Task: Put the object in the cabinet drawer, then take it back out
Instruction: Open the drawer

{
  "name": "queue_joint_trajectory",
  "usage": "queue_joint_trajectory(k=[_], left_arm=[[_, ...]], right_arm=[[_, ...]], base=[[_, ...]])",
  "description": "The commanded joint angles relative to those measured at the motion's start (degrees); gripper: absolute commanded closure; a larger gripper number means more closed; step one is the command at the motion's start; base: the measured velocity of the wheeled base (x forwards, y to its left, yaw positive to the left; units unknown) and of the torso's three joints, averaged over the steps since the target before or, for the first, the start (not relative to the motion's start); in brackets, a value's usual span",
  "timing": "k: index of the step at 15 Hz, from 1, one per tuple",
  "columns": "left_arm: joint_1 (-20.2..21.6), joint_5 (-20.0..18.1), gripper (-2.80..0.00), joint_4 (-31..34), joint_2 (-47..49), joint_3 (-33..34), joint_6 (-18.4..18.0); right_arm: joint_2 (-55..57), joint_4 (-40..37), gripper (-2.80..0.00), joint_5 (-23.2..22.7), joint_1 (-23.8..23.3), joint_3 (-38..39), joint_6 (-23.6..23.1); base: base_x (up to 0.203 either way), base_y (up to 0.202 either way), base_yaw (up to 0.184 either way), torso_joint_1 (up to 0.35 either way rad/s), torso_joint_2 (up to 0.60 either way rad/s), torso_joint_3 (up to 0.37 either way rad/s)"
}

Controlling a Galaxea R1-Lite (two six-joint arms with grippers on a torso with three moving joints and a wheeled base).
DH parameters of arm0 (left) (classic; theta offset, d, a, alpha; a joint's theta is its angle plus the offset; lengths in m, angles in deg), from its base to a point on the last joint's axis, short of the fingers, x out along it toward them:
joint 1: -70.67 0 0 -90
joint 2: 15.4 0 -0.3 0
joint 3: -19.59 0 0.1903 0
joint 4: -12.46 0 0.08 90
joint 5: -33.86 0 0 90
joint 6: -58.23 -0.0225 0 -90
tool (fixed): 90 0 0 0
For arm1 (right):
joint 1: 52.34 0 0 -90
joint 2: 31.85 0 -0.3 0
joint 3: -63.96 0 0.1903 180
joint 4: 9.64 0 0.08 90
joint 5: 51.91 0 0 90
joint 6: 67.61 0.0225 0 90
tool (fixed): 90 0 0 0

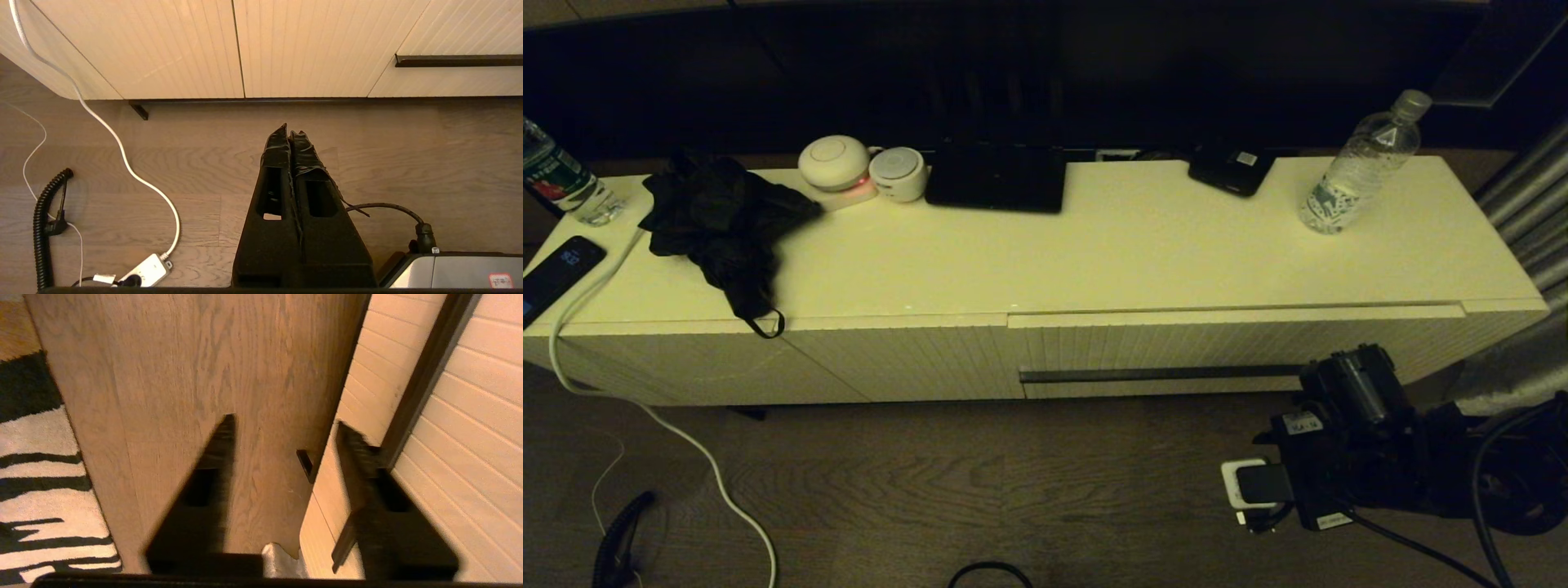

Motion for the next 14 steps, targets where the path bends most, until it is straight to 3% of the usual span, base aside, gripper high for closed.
queue_joint_trajectory(k=[1,7,14], left_arm=[[0.0,0.01,0.0,-0.02,-0.09,0.09,0.04],[0.0,0.01,0.0,-0.02,-0.09,0.09,0.04],[0.0,0.01,0.0,-0.03,-0.09,0.06,0.04]], right_arm=[[0.55,0.03,-2.8,-0.21,-0.23,-0.1,-0.45],[4.74,0.6,-2.8,-0.52,-2.38,-2.54,-0.08],[10.11,6.88,-2.8,-1.32,-4.22,-4.62,0.6]], base=[[0.0,0.0,0.0,0.0,0.0,0.0],[0.0,0.0,0.0,0.0,0.0,0.0],[0.0,0.0,0.0,0.0,0.0,0.0]])
